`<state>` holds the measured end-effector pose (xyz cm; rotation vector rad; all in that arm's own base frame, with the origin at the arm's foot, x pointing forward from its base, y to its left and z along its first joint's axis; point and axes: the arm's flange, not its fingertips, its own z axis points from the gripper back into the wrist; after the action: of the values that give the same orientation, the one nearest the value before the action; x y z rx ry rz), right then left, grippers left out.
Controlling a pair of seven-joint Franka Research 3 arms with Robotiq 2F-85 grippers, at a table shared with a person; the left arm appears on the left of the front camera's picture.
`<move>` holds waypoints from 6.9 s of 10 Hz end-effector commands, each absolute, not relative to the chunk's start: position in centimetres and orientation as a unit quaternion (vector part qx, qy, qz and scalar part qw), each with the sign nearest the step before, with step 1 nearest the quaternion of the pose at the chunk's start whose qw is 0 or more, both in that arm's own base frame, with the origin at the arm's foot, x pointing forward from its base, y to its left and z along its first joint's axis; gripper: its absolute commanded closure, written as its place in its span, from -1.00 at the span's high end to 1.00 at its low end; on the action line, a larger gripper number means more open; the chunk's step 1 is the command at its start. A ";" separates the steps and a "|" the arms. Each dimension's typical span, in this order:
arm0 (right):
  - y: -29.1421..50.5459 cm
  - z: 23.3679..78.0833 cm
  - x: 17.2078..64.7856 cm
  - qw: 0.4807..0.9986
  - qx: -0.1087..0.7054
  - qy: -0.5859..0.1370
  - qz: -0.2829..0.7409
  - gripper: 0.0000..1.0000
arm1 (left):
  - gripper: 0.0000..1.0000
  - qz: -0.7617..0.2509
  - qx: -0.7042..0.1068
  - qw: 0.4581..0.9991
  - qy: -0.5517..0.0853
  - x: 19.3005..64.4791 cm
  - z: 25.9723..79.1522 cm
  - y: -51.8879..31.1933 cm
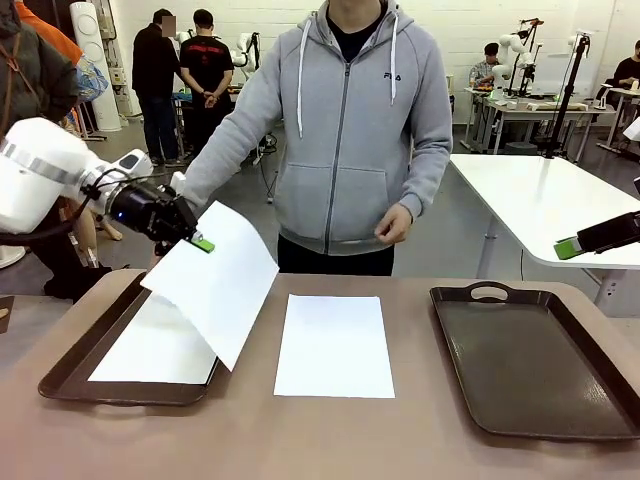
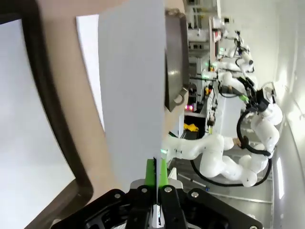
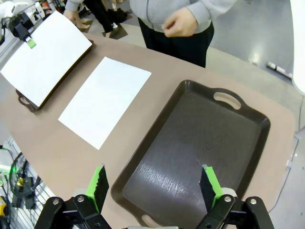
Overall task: Sort the A4 documents.
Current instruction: Place the A4 Paper in the designated Handle tray, then receive the A4 Paper.
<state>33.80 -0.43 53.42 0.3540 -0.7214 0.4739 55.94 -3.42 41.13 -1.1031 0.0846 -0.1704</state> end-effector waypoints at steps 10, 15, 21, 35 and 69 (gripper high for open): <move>-0.4 53.2 34.0 0.891 0.183 -0.347 0.230 1.00 | -0.98 -0.019 -0.346 0.936 0.060 57.7 36.4 2.1; -0.4 53.2 34.0 0.891 0.183 -0.347 0.230 1.00 | -0.98 0.014 -0.290 0.955 0.066 57.9 33.8 3.8; -0.4 53.2 34.0 0.891 0.183 -0.347 0.230 1.00 | -0.98 -0.005 -0.264 0.962 0.063 58.9 33.5 4.4; -0.4 53.2 34.0 0.891 0.183 -0.347 0.230 1.00 | 0.99 0.024 -0.216 0.973 0.071 58.4 34.0 5.5; -0.4 53.2 34.0 0.891 0.183 -0.347 0.230 1.00 | 1.00 -0.356 -0.283 0.852 -0.261 45.7 55.4 2.3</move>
<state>33.79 -0.47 53.41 0.3522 -0.7208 0.4726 45.32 1.24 56.31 -0.5596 -0.6071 -0.7783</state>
